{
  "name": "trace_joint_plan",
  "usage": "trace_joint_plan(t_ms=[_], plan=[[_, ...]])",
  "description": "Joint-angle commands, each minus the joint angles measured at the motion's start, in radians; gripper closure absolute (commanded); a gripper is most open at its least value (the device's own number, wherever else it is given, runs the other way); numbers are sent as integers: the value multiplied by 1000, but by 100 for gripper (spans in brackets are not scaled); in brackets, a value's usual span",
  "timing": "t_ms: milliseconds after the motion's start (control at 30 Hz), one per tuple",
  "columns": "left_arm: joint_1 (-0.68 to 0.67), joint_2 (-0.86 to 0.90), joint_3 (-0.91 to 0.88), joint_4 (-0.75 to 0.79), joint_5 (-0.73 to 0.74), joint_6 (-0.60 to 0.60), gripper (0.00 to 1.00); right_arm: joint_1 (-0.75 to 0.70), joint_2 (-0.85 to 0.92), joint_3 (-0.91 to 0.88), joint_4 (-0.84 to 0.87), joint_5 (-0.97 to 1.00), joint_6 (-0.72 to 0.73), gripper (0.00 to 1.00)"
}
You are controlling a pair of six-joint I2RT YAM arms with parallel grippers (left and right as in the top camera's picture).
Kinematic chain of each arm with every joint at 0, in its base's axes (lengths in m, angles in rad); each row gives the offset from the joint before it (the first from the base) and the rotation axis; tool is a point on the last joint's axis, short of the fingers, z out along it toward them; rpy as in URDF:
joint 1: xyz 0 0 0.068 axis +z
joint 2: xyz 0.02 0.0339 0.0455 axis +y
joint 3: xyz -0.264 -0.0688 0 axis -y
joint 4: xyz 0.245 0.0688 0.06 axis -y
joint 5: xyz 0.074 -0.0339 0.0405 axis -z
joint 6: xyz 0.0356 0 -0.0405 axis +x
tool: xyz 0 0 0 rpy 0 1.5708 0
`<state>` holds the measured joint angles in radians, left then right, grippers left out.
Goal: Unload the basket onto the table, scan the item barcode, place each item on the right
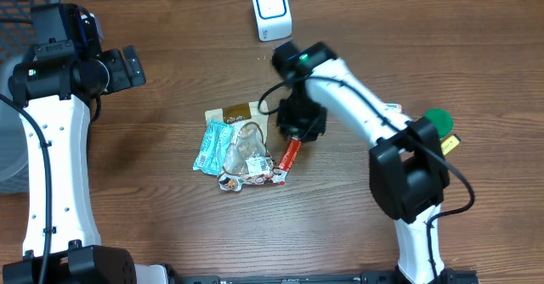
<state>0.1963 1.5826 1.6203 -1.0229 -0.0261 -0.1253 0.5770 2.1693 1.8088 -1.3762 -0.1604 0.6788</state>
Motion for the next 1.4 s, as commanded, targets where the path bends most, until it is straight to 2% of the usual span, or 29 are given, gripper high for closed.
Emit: trace_joint_plan(t_ms=[0,200,433,700,967,1033,1233,1367], plan=[[-7,7,11,3,8,-13,0,51,-14,-43,32,41,116,63],[-7,7,11,3,8,-13,0,136,-14,-130,120,132,182,62],[-7,7,11,3,8,-13,0,151,-14,-215,131,168,174,63],[-7,7,11,3,8,-13,0,117,-14,-232,12,322,42,64],[-7,7,11,3,8,-13,0,56,-15,-229,-20,411,-109,64],[-7,7,11,3,8,-13,0,26,-15,-227,-36,412,-163,64],[-7,7,11,3,8,-13,0,-76,-15,-164,-74,394,-164,68],[-7,7,11,3,8,-13,0,-135,-15,-84,-108,204,-153,70]])
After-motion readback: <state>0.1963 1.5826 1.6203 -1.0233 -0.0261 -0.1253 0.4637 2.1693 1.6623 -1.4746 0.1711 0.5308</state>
